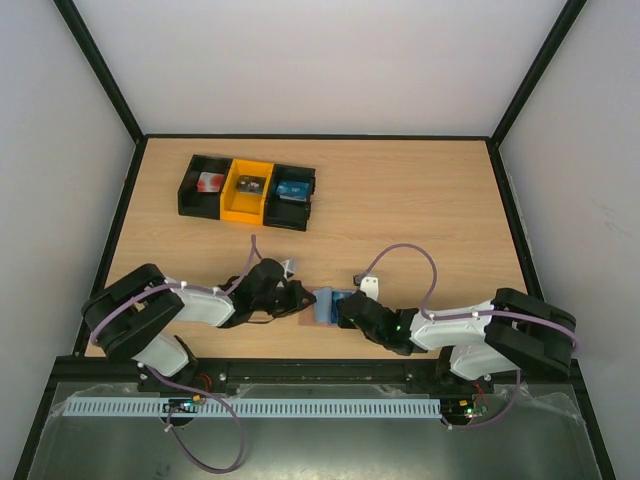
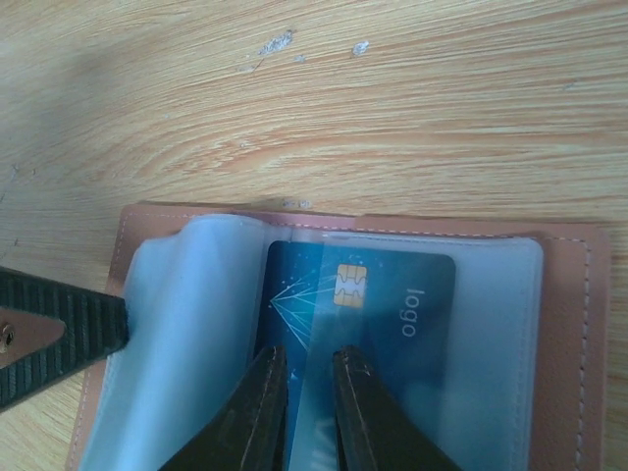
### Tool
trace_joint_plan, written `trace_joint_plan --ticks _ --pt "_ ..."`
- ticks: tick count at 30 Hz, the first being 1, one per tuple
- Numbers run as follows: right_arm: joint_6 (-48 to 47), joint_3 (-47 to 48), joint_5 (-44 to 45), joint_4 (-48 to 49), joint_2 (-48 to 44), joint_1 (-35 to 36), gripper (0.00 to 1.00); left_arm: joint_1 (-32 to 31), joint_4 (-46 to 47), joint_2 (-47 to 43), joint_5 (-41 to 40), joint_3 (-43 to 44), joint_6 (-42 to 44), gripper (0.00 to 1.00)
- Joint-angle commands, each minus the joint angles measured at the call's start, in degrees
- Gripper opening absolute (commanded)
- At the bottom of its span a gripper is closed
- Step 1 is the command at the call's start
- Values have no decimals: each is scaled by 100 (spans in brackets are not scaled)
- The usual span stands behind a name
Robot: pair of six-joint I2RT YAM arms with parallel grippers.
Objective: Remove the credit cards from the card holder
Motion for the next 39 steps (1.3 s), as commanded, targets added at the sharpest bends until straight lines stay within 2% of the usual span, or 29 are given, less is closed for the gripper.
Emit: trace_joint_plan --ticks 1,3,7,11,14,16,19,32,39 --pt "60 -198 -11 -423 255 13 15 -21 704 166 404 -152 -182 3" --pt "63 -197 -24 -404 274 10 15 -16 663 189 393 -149 -188 3" --pt "72 -180 -16 -479 186 11 15 26 -161 -105 -64 -94 -15 5" --pt "79 -164 97 -708 -157 15 15 40 -1374 -729 -956 12 137 21" --pt "96 -180 206 -870 -463 12 15 43 -1756 -1125 -1144 81 218 33" --pt "109 -191 274 -933 -620 10 15 30 -1763 -1230 -1011 148 286 39" --pt "111 -160 363 -1092 -779 14 15 2 -1514 -1176 -692 250 307 41" --pt "172 -267 573 -1456 -957 13 13 -427 191 361 385 635 -31 41" --pt "265 -565 519 -1223 -853 10 11 -506 82 590 198 743 -8 41"
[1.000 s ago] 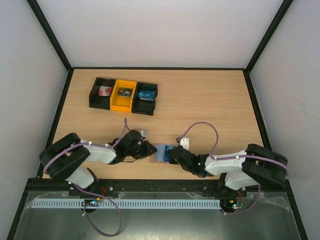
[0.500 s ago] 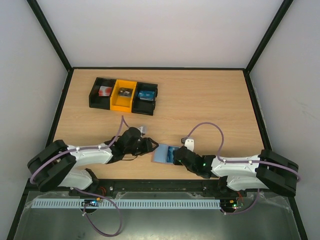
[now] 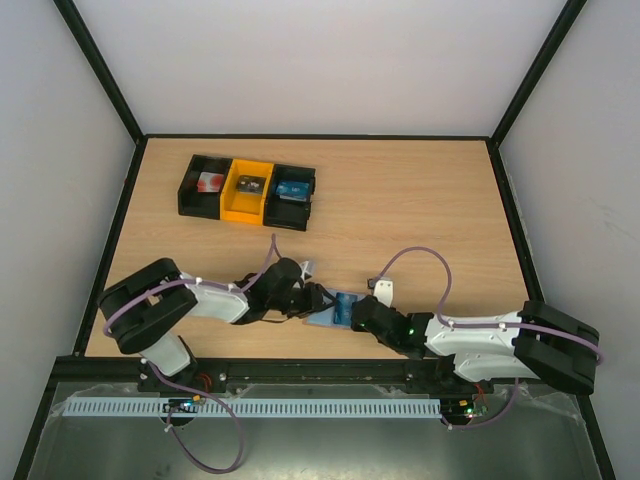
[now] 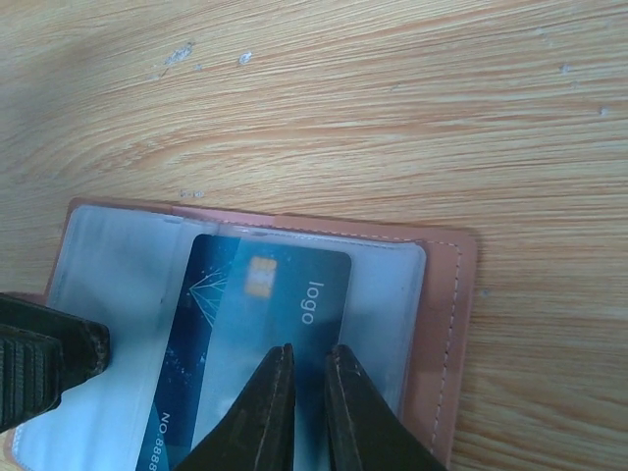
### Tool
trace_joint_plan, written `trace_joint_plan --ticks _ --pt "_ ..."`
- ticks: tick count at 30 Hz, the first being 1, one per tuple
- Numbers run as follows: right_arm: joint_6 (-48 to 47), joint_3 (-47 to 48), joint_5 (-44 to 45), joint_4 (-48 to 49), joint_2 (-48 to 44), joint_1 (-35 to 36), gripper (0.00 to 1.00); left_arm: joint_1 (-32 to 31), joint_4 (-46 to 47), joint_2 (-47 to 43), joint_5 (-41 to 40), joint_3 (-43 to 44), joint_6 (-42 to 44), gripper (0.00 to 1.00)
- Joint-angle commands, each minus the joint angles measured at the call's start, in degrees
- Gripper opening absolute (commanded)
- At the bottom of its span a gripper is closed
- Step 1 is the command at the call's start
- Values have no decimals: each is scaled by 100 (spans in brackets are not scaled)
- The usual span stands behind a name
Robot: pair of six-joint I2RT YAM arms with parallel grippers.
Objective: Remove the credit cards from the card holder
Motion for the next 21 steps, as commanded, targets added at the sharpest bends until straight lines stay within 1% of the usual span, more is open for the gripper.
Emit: trace_joint_plan --ticks 1,9,19,21 --pt "128 -304 131 -124 100 11 11 -39 72 125 -40 157 33 42" --pt "121 -370 56 76 208 13 9 -98 314 394 -9 155 -89 41" --pt "137 -393 13 116 212 17 9 -201 781 731 103 108 -434 33" --pt "141 -392 15 124 216 11 9 -205 937 777 148 79 -498 31"
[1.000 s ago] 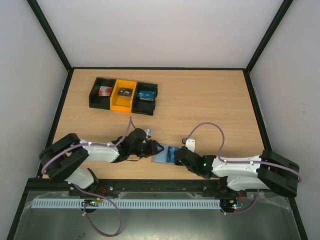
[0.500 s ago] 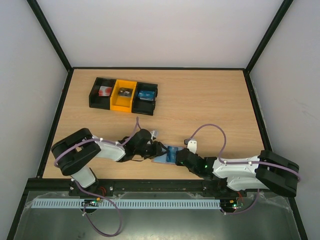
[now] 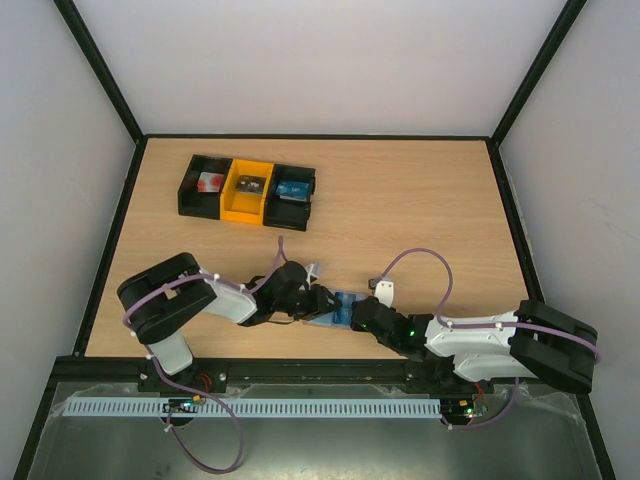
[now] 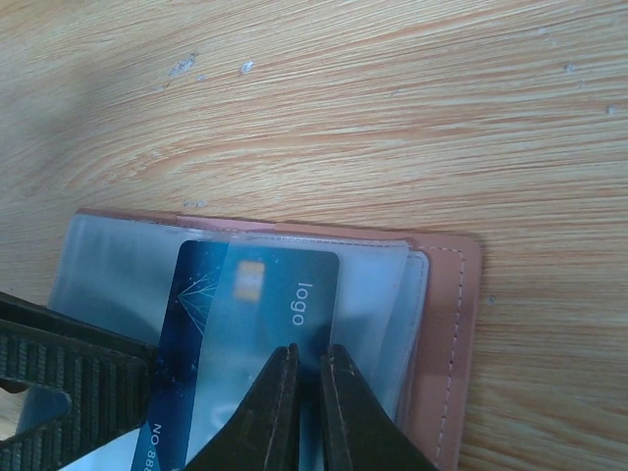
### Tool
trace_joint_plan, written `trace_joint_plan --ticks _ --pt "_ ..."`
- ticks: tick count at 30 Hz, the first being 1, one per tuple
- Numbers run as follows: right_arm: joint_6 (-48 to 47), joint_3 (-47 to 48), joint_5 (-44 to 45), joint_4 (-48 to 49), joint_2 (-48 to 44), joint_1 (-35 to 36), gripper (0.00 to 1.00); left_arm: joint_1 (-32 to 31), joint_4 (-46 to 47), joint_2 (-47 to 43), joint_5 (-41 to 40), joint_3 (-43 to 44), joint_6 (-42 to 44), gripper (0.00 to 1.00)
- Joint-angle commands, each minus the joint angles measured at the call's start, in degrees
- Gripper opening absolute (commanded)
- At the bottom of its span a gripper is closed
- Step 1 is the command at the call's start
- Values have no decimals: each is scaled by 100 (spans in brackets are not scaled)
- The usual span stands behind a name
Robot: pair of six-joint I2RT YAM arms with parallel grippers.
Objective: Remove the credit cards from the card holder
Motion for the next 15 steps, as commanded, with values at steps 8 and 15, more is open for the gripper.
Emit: trace_joint_plan --ticks 8,15 --pt "60 -181 -50 -337 178 14 9 -48 383 198 143 -67 -208 16" --pt "60 -183 -55 -323 228 12 9 -35 560 264 251 -112 -218 3"
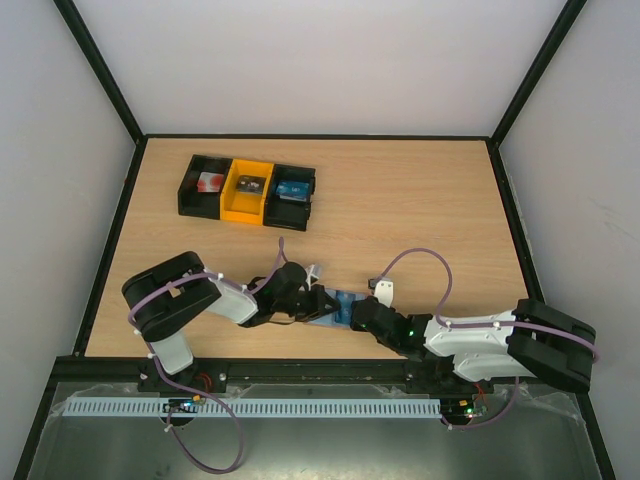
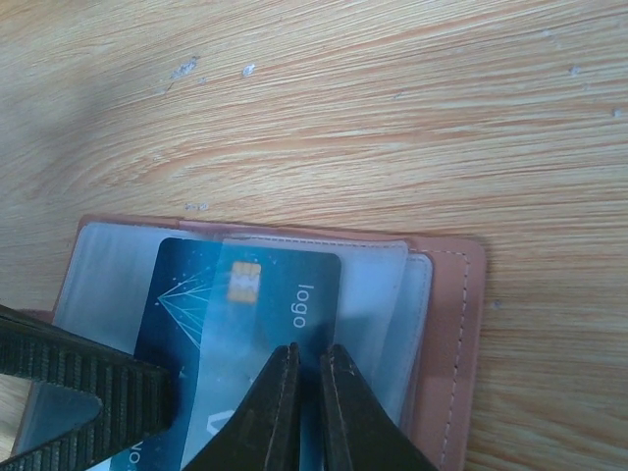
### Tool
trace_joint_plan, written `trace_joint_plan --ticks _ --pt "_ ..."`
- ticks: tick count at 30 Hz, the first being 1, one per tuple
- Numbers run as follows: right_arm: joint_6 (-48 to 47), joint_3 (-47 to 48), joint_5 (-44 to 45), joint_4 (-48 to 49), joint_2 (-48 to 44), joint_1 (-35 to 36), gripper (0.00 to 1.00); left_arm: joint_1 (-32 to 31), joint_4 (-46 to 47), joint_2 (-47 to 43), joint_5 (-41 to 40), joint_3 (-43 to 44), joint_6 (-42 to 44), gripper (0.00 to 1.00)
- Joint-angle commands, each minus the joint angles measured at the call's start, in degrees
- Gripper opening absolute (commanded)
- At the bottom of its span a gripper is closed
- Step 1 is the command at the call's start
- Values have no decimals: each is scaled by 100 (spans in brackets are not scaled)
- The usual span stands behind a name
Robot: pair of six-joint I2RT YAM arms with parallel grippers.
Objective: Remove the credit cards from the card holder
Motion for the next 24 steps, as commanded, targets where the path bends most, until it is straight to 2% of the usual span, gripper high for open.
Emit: trace_joint_plan --ticks 1,24 --pt "57 -185 -53 -429 145 12 9 -32 228 84 112 -74 30 3" --pt "49 -139 42 -534 11 14 9 115 -325 -678 -447 -571 114 3"
